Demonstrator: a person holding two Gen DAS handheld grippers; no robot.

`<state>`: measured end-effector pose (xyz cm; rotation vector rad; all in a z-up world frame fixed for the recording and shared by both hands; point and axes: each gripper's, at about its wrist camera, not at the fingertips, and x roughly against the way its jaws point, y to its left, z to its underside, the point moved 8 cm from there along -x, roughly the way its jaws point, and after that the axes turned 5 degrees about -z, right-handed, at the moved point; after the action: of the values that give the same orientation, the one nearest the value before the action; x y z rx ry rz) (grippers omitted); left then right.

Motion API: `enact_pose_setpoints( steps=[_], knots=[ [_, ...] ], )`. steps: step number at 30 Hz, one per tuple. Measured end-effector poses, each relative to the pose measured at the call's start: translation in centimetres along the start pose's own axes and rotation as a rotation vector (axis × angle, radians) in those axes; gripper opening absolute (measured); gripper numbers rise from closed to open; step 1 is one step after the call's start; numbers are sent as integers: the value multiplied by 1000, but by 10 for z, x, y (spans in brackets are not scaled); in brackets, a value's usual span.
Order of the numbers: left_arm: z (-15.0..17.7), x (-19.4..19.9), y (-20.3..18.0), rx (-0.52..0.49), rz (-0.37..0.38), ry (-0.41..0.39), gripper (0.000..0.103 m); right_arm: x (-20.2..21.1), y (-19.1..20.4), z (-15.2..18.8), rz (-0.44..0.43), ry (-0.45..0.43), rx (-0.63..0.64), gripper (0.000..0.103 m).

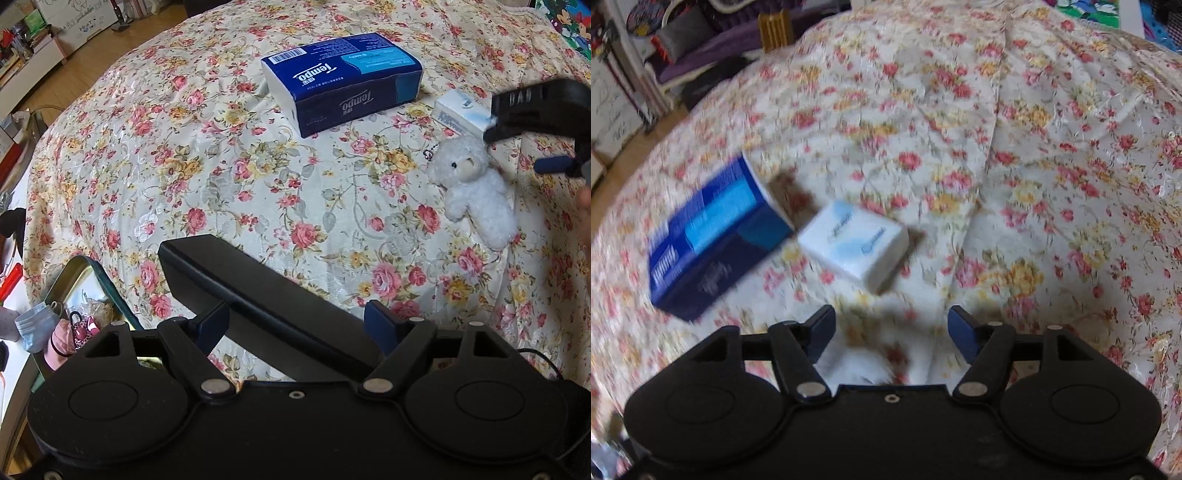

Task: Organize soft objects
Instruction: 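Grasp the white tissue pack with right tool while left tool nears the teddy bear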

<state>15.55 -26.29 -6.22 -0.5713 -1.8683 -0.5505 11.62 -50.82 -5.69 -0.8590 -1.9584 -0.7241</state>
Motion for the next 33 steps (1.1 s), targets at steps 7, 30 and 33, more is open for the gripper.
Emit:
enact_pose_setpoints(
  steps=[7,30,33],
  knots=[
    [-5,0,-12,-24,9,-8,78,-3,1,-39,16,-50,-38,78],
    [-22,2,-6,-7,9,-37,78,-77,36,-55,203,20,60,95],
    [-21,2,-5,-2,10,-35,78,-74,36,-51,198,26,78,90]
  ],
)
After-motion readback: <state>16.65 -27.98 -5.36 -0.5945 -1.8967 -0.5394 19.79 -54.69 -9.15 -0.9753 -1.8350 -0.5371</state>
